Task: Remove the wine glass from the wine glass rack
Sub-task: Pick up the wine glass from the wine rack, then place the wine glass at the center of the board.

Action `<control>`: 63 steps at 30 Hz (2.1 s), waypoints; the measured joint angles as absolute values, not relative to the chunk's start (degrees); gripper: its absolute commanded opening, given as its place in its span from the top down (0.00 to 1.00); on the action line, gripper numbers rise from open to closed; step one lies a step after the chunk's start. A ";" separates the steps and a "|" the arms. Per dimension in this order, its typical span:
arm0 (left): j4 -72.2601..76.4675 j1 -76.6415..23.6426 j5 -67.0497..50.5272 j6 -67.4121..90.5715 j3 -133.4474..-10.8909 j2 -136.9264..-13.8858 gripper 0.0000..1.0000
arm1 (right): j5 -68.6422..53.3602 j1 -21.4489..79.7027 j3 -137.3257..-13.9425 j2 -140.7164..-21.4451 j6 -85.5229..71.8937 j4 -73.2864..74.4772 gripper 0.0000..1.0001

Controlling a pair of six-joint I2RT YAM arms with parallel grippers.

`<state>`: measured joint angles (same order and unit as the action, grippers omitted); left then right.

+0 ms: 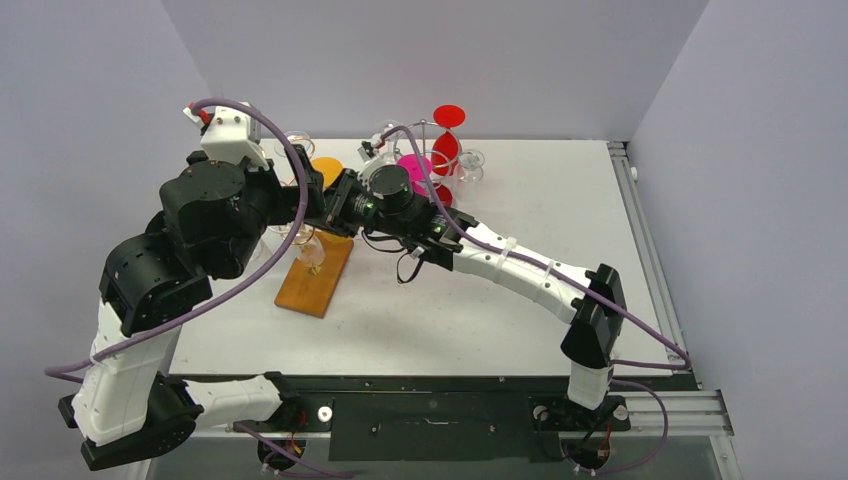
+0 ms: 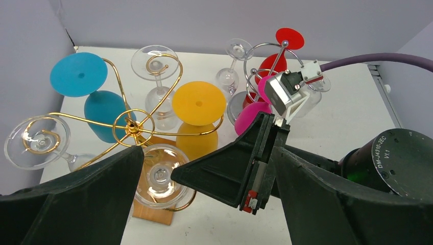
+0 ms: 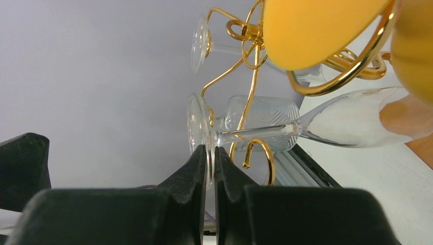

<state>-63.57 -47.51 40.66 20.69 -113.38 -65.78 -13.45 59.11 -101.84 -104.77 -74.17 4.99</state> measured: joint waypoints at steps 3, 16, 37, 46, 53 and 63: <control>-63.57 -47.51 40.64 20.75 -113.36 -65.69 0.04 | -11.77 58.81 -101.84 -104.77 -74.30 4.99 1.00; -63.18 -47.51 40.25 20.78 -112.97 -65.30 0.04 | -6.81 57.60 -98.30 -101.43 -74.72 5.02 1.00; -61.91 -47.51 38.89 20.84 -112.42 -66.39 0.04 | -6.66 57.41 -88.29 -92.66 -75.96 3.75 1.00; -61.21 -47.51 36.95 22.04 -112.12 -67.90 0.04 | -6.55 57.41 -81.54 -86.89 -76.18 2.68 1.00; -59.79 -47.51 32.05 23.16 -112.31 -70.85 0.04 | -6.61 55.31 -72.77 -77.84 -76.16 2.87 1.00; -53.12 -47.05 17.89 24.45 -115.28 -78.22 0.04 | -10.57 38.09 -67.57 -61.76 -75.99 6.72 1.00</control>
<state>-53.12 -47.05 17.89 24.45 -115.28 -78.22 -10.57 38.09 -67.57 -61.76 -75.99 6.72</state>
